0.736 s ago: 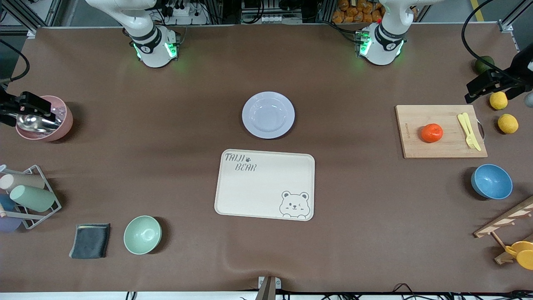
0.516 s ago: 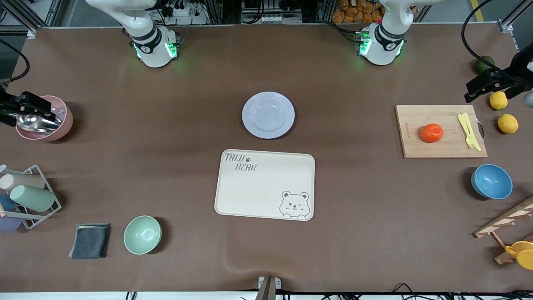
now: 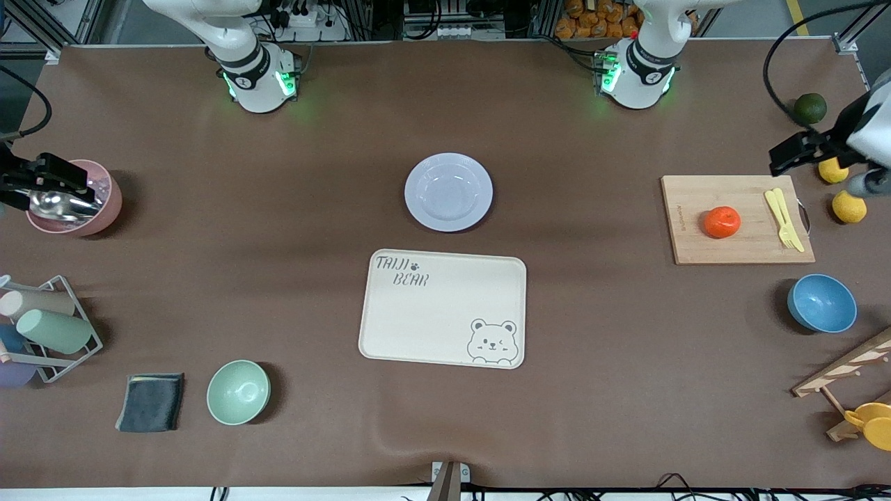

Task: Place orange and plate with both arms
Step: 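Lower the left gripper onto the orange on the cutting board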

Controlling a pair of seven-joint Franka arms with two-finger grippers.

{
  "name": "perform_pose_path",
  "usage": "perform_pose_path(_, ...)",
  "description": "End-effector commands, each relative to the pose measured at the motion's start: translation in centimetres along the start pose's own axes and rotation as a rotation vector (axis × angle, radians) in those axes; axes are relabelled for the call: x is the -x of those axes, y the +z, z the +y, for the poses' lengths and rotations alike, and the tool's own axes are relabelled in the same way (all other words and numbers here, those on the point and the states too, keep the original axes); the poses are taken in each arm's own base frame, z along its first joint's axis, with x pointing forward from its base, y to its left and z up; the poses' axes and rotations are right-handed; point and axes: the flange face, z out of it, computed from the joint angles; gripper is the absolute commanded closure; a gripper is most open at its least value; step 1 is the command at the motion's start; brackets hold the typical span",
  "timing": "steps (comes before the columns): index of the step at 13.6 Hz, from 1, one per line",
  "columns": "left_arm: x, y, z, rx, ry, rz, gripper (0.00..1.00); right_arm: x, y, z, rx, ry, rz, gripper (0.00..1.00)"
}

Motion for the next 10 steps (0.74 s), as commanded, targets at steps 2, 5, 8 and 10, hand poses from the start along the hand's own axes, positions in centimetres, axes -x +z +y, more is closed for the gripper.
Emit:
perform_pose_path(2,-0.5,8.8,-3.4,-0.02,-0.044,-0.011,0.0,0.1,0.3,-0.1,0.007,0.003,-0.011,0.0)
perform_pose_path(5,-0.3,17.6,-6.2,-0.039,-0.052,-0.008,0.0,0.1,0.5,-0.2,0.004,-0.004,-0.025,0.0)
perform_pose_path(8,0.8,23.2,-7.7,-0.044,-0.045,-0.014,0.0,0.1,0.5,-0.4,0.005,-0.006,-0.025,0.0)
perform_pose_path(10,1.4,26.6,-9.0,-0.028,-0.069,-0.022,0.0,0.1,0.3,-0.5,0.006,-0.009,-0.019,0.0)
